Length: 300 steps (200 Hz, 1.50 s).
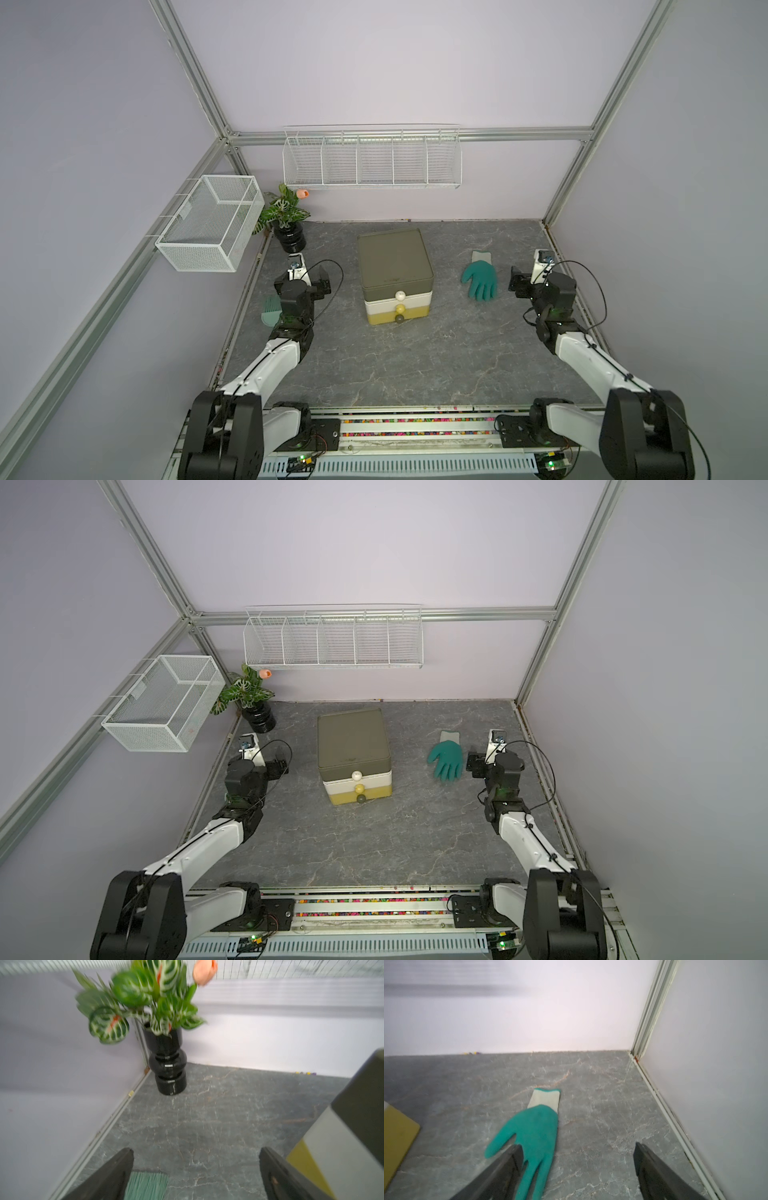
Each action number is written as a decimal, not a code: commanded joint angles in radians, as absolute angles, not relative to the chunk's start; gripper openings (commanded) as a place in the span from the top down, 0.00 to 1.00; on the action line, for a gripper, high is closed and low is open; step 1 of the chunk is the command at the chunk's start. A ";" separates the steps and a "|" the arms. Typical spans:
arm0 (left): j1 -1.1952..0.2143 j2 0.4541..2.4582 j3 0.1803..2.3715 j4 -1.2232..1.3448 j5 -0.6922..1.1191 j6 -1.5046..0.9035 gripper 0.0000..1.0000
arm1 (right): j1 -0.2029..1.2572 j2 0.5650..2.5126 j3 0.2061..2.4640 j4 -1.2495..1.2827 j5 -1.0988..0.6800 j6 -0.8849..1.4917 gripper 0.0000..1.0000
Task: Take the sponge out of the drawer
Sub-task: Move the storage box to the center of the board.
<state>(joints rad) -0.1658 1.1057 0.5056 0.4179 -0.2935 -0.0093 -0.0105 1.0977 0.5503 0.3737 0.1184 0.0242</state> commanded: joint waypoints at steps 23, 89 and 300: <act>-0.186 0.880 0.657 0.037 -0.323 -0.140 0.02 | -0.005 0.889 0.652 0.044 0.040 0.172 0.11; -0.186 0.735 0.824 -0.247 0.114 -0.290 0.05 | 0.017 0.829 0.839 -0.207 -0.359 0.381 0.11; -0.229 0.944 0.930 -0.342 0.385 -0.349 0.08 | 0.562 1.635 1.532 -0.584 -0.043 0.414 0.36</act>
<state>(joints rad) -0.2230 0.9558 0.9073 -0.3637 0.3683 -0.3408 0.5453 1.6104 1.4891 -0.5510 -0.1112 0.3977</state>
